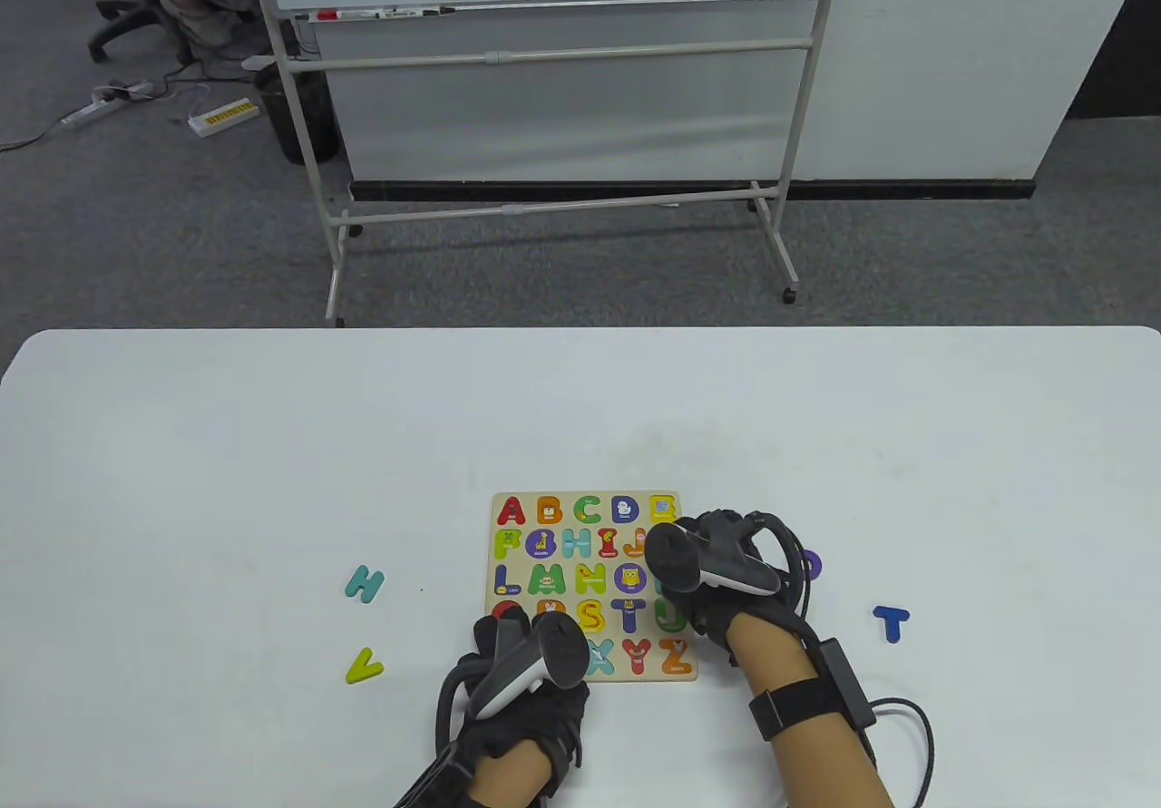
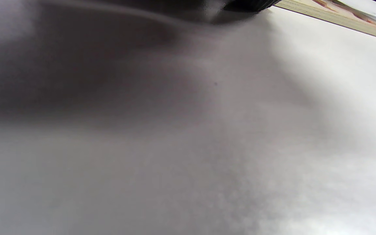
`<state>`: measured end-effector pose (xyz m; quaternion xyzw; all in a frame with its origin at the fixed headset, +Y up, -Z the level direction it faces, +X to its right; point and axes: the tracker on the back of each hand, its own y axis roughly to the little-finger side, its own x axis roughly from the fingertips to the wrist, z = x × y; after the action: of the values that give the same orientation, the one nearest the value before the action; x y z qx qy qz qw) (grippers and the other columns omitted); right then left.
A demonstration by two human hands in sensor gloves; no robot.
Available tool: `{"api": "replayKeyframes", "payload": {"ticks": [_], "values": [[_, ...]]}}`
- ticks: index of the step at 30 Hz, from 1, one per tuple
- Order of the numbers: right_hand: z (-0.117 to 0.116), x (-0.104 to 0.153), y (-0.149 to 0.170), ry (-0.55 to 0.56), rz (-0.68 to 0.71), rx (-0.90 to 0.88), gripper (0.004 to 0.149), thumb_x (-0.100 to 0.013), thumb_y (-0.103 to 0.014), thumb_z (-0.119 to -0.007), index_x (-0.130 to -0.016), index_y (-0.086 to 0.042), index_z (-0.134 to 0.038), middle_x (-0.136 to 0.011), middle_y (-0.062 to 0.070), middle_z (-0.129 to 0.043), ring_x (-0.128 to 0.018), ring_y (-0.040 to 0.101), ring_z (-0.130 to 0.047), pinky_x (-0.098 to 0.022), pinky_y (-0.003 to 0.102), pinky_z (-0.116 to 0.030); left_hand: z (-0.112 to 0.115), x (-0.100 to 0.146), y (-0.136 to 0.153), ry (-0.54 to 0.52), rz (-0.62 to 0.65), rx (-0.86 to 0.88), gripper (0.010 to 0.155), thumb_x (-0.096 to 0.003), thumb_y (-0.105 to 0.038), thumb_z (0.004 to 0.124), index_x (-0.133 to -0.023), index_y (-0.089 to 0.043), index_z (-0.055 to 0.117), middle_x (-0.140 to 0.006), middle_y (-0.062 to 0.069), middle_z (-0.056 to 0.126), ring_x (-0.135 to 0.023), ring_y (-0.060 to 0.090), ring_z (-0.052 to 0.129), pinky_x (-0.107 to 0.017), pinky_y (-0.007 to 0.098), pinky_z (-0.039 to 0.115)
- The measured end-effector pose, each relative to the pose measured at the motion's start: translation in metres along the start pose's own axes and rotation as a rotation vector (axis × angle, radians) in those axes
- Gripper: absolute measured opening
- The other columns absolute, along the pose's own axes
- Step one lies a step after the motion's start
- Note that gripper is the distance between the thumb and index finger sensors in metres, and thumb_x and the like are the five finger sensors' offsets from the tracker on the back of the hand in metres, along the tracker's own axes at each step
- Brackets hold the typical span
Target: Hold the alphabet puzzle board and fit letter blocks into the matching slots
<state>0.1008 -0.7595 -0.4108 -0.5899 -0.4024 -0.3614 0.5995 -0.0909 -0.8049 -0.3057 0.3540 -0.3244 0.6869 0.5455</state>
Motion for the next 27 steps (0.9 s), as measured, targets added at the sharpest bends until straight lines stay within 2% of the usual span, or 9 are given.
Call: {"api": "replayKeyframes", "payload": {"ticks": [12, 21, 27], "values": [[0.002, -0.001, -0.008, 0.012, -0.036, 0.051, 0.051, -0.038, -0.035, -0.098, -0.086, -0.017, -0.093, -0.086, 0.01, -0.096, -0.072, 0.03, -0.102, -0.066, 0.063, -0.066, 0.0, 0.0, 0.0, -0.001, 0.0, 0.0, 0.08, -0.055, -0.046, 0.051, -0.105, -0.007, 0.003, -0.105, 0.031, -0.006, -0.093, 0.061, -0.003, -0.063, 0.072, 0.02], [0.003, 0.002, -0.024, 0.075, 0.002, 0.204, 0.045, -0.037, -0.034, -0.099, -0.08, -0.018, -0.098, -0.08, 0.008, -0.102, -0.066, 0.028, -0.107, -0.064, 0.06, -0.071, 0.0, 0.0, 0.0, -0.001, 0.001, -0.001, 0.08, -0.055, -0.046, 0.051, -0.105, -0.007, 0.003, -0.105, 0.031, -0.006, -0.093, 0.061, -0.003, -0.063, 0.072, 0.02], [-0.001, 0.007, -0.026, 0.092, 0.033, 0.218, 0.042, -0.039, -0.031, -0.097, -0.079, -0.018, -0.097, -0.08, 0.01, -0.101, -0.067, 0.028, -0.106, -0.065, 0.059, -0.07, 0.0, 0.0, 0.0, -0.001, 0.001, -0.001, 0.08, -0.055, -0.046, 0.051, -0.105, -0.007, 0.003, -0.105, 0.031, -0.006, -0.093, 0.061, -0.003, -0.063, 0.072, 0.02]]}}
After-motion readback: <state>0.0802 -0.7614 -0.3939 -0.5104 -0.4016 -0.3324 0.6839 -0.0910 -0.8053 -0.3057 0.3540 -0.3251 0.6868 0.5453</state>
